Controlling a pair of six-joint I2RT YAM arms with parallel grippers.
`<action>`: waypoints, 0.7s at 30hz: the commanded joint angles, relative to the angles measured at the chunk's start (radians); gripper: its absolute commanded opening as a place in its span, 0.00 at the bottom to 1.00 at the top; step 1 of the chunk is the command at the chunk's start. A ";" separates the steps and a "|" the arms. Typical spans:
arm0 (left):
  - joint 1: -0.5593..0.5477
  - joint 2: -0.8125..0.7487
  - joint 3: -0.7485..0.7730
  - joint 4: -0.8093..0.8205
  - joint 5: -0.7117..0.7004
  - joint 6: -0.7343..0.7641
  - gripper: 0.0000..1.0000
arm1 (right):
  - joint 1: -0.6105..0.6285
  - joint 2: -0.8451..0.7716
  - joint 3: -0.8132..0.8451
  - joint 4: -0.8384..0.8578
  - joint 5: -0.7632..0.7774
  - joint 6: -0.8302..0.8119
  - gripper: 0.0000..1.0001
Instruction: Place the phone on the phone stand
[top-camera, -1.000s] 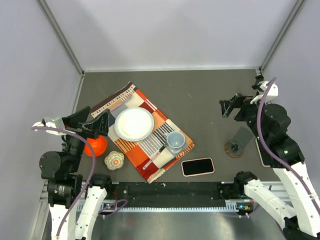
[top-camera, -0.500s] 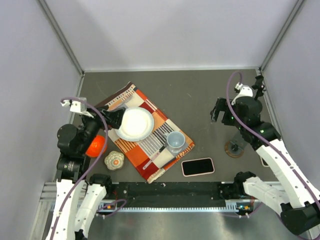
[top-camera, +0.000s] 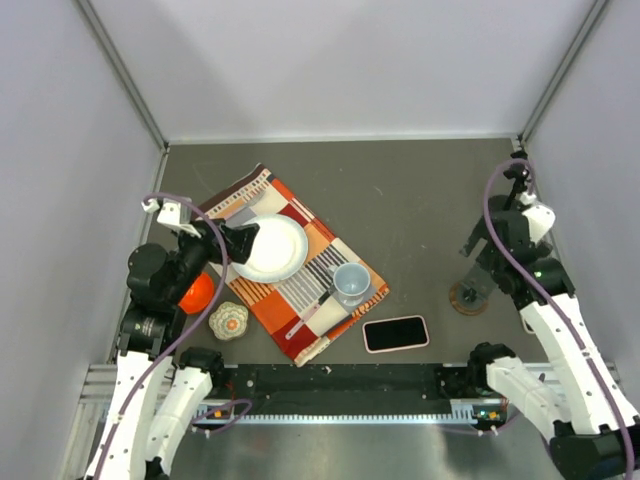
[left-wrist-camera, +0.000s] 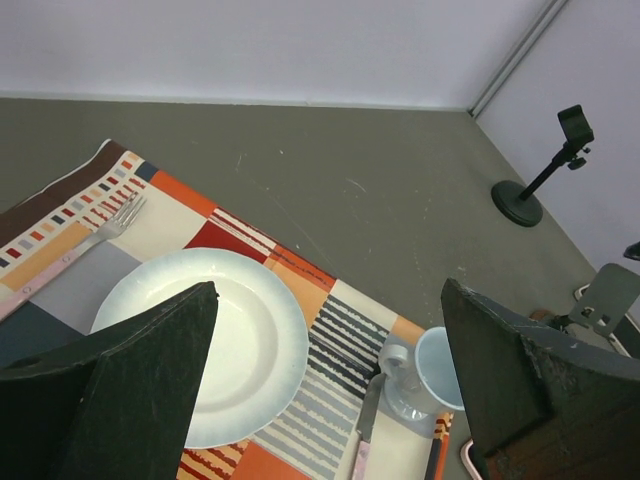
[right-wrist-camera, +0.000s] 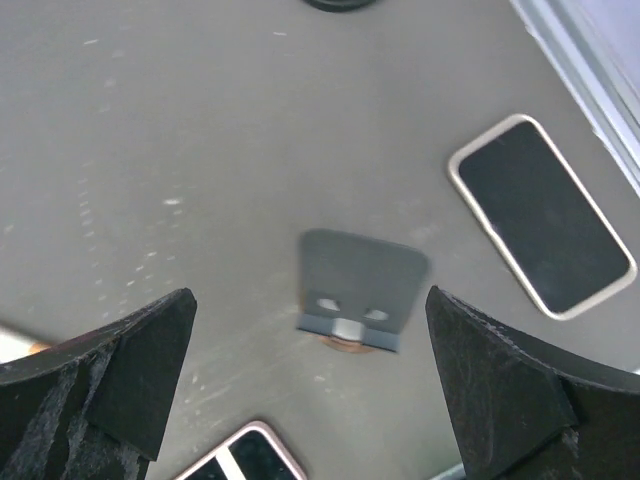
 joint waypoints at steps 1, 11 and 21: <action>-0.022 -0.007 -0.009 0.024 -0.038 0.048 0.99 | -0.139 -0.050 -0.028 -0.098 0.053 0.125 0.99; -0.055 -0.030 -0.023 -0.001 -0.109 0.097 0.99 | -0.149 0.047 -0.063 -0.120 0.078 0.258 0.99; -0.073 -0.037 -0.029 -0.010 -0.113 0.102 0.99 | -0.147 0.077 -0.181 0.008 0.045 0.228 0.98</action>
